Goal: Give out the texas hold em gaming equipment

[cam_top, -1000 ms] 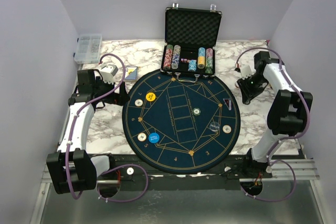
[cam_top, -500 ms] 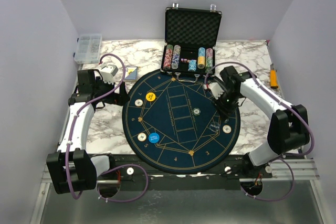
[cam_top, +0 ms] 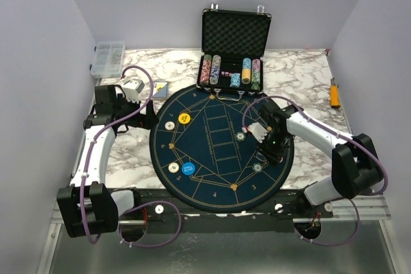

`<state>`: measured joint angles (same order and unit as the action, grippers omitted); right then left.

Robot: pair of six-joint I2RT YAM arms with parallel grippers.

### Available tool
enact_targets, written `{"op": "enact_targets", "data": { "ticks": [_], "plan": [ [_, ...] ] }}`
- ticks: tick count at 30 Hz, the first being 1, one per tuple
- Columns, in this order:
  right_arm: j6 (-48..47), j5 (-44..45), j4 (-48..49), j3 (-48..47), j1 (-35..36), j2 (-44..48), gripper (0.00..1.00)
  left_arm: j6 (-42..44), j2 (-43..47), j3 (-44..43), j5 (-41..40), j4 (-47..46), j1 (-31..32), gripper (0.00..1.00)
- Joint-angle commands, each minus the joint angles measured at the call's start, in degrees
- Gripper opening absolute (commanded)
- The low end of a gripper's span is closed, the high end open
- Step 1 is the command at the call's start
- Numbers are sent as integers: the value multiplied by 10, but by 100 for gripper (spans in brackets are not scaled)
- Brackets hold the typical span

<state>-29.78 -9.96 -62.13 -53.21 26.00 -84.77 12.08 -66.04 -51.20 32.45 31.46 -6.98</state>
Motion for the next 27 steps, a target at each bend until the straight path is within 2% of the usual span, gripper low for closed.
{"op": "enact_targets", "data": {
  "ticks": [1, 4, 6, 10, 13, 16, 22, 27],
  "plan": [
    [12, 5, 20, -22, 4, 24, 47, 4, 9, -7, -8, 4, 3, 98],
    [6, -46, 14, -39, 10, 39, 58, 6, 8, -6, -6, 4, 3, 99],
    [13, -52, 33, -33, 46, 47, 60, 6, 9, -6, -4, 4, 4, 98],
    [43, 3, 83, -19, 150, 38, 63, 6, 9, -7, -3, 4, 3, 98],
    [38, 5, 93, -22, 167, 9, 63, 7, 13, -5, -6, 4, 4, 98],
    [34, 43, 110, -9, 205, -7, 66, 8, 17, -5, -8, 4, 3, 98],
    [22, 72, 140, 1, 223, -30, 70, 8, 17, -5, -6, 4, 3, 98],
    [19, 80, 150, -8, 234, -52, 67, 8, 16, -5, -7, 4, 3, 99]
  ]
}}
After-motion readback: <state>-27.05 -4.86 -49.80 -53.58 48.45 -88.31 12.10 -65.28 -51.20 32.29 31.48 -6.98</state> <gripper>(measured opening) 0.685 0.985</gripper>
